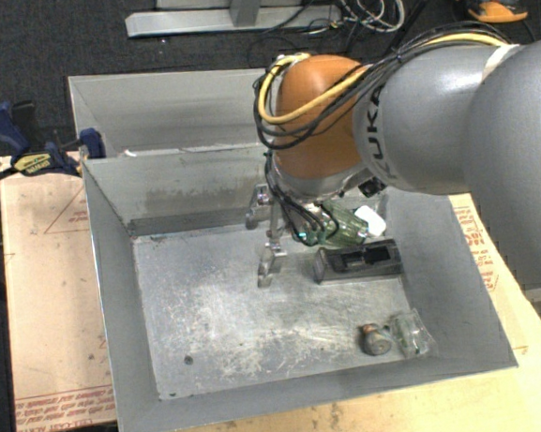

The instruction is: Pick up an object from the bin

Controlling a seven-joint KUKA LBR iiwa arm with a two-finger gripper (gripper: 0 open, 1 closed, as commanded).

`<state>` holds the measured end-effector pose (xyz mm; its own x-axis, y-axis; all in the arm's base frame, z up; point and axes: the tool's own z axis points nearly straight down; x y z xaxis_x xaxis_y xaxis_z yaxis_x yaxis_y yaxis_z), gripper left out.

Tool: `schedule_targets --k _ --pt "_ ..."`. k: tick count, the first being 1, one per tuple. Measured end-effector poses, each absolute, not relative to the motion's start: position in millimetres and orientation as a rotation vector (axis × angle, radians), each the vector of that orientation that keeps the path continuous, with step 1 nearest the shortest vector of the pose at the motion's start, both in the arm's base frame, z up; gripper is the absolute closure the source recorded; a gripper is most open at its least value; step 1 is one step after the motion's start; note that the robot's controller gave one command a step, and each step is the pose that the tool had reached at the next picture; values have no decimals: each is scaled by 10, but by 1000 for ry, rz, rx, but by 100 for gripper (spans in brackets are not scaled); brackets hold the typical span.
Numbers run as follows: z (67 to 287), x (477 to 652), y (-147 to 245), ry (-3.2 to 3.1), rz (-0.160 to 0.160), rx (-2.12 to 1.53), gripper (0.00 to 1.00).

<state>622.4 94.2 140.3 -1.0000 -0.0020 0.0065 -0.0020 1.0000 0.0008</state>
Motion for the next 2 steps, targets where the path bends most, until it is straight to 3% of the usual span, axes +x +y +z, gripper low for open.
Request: schedule_targets --k 1,2 --pt "1451 6243 939 -3143 -2 1 0" --pt "1505 6207 432 -3141 -4 87 0"
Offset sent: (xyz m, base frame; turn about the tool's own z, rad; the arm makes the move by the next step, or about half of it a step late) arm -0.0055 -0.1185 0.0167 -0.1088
